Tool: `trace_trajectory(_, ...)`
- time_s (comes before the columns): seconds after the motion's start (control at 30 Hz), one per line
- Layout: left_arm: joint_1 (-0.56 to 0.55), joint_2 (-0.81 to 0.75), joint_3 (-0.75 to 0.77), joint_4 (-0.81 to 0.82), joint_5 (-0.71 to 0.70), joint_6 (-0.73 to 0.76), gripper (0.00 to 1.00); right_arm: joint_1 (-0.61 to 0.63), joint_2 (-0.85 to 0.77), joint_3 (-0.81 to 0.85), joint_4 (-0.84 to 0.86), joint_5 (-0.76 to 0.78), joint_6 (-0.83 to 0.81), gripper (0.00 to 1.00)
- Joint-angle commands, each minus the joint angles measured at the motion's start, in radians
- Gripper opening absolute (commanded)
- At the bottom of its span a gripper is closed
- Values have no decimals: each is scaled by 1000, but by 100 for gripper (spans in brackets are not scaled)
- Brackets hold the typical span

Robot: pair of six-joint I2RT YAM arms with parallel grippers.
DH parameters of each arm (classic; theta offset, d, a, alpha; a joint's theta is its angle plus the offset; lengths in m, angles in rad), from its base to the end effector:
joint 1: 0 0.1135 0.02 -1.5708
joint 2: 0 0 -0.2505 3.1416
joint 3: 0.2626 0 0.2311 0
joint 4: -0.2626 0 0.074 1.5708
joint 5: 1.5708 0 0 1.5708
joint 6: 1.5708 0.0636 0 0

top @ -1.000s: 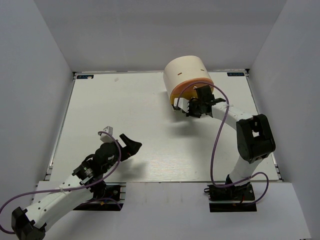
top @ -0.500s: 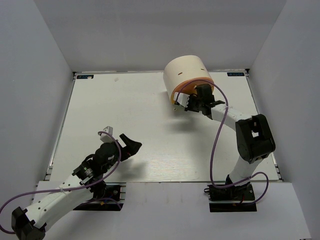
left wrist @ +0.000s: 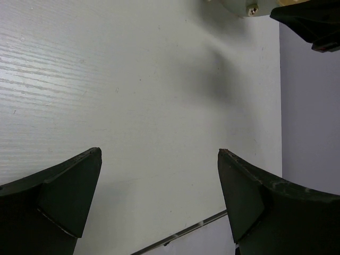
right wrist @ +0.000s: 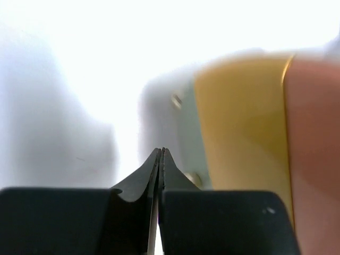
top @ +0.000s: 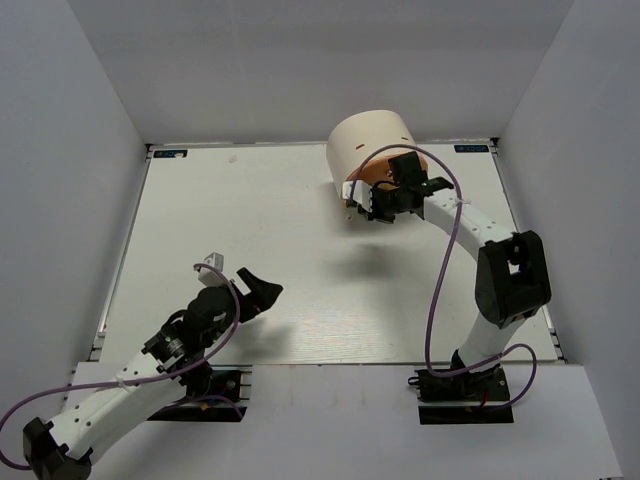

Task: Sort the stationery into containers
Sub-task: Close the drawer in the storage box, then reset both arms

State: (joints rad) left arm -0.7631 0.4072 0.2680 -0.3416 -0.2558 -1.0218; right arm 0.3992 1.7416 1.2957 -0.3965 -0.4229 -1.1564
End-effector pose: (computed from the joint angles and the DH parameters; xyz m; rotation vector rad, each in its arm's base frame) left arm 0.1119 -0.0848 0.1785 -0.4411 2.0987 -0.8367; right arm 0.3378 0.1708 0.2197 -1.7597 1.5167 0.1356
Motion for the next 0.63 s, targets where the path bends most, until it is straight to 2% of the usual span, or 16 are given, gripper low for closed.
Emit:
trace_trajectory(0.0,2,-30,-12,-17,-17,5,100,3,-56,80,-349,-291,26,0)
trace_trajectory(0.03,2,-30,-21,-17,-17,5,100,4,-86,59,-337,-304,64,5)
trace_trajectory(0.1,2,-39,-21,-7,-17,5,100,4,-147,-21,-167,-295,318,13)
trace_trajectory(0.17,2,-39,-21,4,-8,14,100,-2,-217,-64,-58,-245,483,27)
trace_trajectory(0.2,2,-30,-21,13,-8,26,100,-2,-229,-81,11,-217,595,45)
trace_trajectory(0.23,2,-16,-9,13,-8,35,100,-2,-241,-87,37,-98,710,63)
trace_trajectory(0.27,2,-7,0,13,-8,35,100,-3,-272,-105,89,-50,763,81)
trace_trajectory(0.3,2,-7,0,25,-8,46,100,0,-281,-104,125,-9,812,90)
trace_trajectory(0.33,2,8,10,26,-8,46,100,-2,-289,-105,137,100,909,90)
trace_trajectory(0.43,2,34,20,49,-8,68,100,-2,-349,-110,160,275,1038,90)
trace_trajectory(0.6,2,56,20,87,1,86,100,-8,-430,-202,188,380,1043,90)
